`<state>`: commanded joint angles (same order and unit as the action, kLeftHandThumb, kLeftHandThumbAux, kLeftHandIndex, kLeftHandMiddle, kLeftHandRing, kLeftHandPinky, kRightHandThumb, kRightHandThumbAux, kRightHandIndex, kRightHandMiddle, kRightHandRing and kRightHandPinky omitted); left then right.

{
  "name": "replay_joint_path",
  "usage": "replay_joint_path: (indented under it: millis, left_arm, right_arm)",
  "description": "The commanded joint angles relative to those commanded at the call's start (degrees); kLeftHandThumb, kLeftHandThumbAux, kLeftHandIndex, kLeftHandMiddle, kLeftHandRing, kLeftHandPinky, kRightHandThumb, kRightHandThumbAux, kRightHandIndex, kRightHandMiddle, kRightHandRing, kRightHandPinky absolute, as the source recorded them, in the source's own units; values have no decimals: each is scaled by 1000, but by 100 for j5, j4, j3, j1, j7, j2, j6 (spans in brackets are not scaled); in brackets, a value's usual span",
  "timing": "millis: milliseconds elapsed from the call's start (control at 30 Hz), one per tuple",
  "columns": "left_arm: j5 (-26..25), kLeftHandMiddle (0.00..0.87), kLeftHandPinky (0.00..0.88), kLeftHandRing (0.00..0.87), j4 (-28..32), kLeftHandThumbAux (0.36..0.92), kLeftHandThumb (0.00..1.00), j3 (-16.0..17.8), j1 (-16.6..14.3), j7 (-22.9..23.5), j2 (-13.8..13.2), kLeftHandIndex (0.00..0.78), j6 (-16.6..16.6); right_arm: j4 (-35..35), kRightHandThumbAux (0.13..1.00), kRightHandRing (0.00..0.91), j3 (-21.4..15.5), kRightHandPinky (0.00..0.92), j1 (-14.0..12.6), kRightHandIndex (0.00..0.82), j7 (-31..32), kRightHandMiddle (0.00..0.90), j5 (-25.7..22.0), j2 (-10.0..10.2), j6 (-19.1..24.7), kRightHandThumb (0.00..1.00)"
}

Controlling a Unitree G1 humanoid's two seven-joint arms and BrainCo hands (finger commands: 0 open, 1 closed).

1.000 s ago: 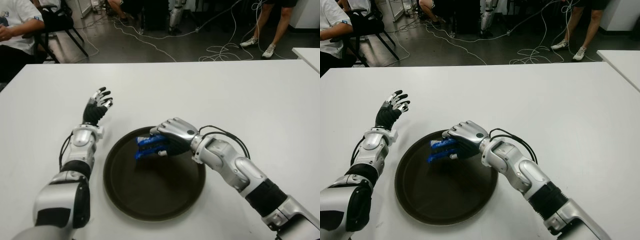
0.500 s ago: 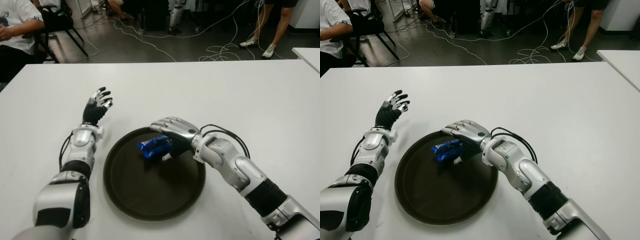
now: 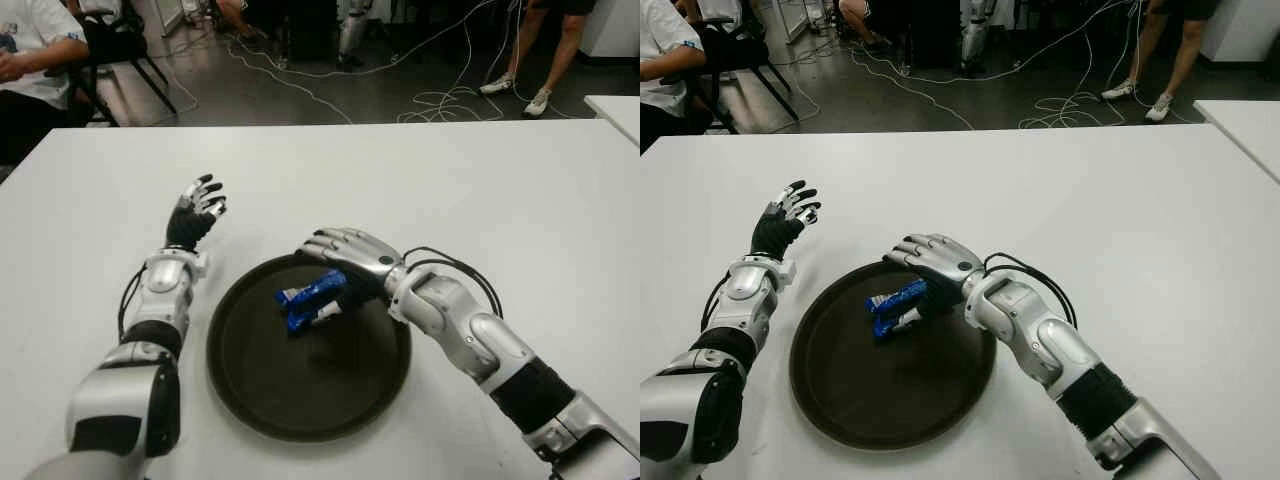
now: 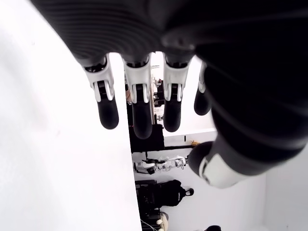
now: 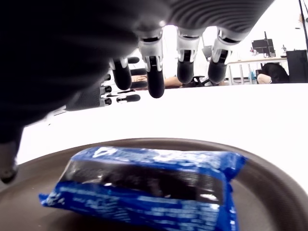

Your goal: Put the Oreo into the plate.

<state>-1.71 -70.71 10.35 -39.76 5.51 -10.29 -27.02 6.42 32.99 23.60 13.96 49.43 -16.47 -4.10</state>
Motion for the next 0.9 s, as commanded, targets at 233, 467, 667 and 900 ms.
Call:
replay_joint_path:
  millis: [233,467,667,900]
  left_arm:
    - [-21,188,197,181,-6,734,149,16,-12,23,2,118,20]
    - [-67,186,205,183,0,729,149,54,-9,27,28,118,34]
    - [-50,180,199,180,0,731,152,52,-3,2,29,116,45]
    - [-31,168,179,165,12,726,141,37,0,5,35,104,43]
  right_arm:
    - [20,432,0,-17,0,32,0,-32,0,103,-3,151,0]
    - [85,438,0,-172,0,83,0,-83,0,54,-109,161,0]
    - [-207,447,0,-626,0,175,0,123,0,-170,-488,102,0]
    - [-404,462,0,-870,0,129,0,31,0,-119,-514,261,0]
